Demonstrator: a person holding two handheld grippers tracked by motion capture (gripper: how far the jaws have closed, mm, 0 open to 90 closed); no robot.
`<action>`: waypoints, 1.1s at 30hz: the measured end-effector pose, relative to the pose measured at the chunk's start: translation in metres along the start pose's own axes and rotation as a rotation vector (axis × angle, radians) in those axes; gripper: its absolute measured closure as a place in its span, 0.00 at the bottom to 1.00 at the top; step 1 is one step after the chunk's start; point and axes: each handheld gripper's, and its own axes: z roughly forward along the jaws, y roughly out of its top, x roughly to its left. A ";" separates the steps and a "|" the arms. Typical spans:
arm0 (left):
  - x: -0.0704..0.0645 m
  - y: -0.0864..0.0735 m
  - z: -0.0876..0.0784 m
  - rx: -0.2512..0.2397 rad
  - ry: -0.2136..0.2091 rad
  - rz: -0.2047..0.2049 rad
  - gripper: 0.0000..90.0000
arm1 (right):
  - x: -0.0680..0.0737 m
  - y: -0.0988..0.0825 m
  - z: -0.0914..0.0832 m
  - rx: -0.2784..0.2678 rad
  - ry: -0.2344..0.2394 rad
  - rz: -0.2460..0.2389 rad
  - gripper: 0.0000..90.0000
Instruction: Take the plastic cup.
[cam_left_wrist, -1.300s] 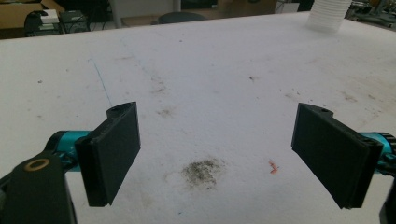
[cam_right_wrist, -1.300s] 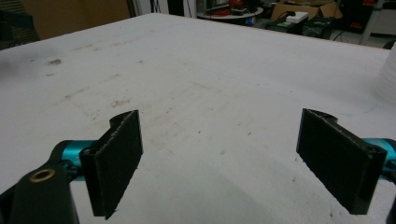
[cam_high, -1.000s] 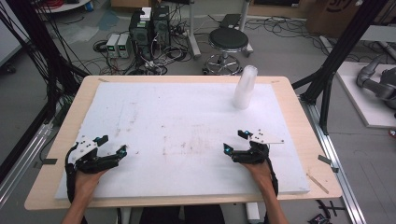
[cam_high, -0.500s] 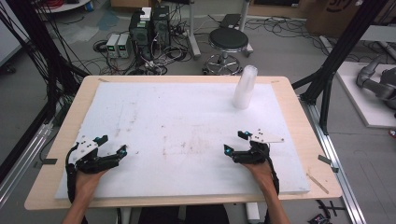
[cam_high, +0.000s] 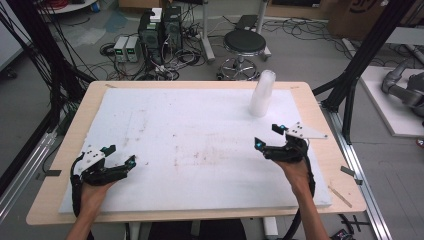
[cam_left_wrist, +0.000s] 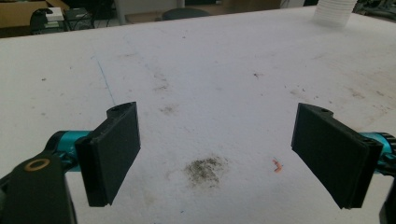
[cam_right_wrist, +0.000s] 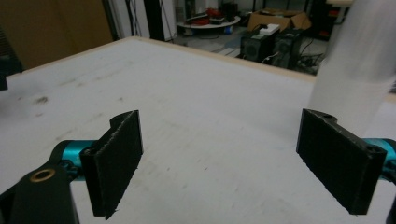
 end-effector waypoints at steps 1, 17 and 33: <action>0.000 0.000 0.000 0.001 0.000 0.001 0.17 | 0.000 0.000 0.000 0.000 0.000 0.000 0.17; 0.002 0.001 0.004 0.040 -0.022 -0.019 0.17 | -0.040 0.094 -0.013 0.009 -0.138 -0.001 0.17; 0.003 0.001 0.004 0.044 -0.029 -0.018 0.17 | -0.093 0.150 0.050 0.144 -0.268 0.042 0.17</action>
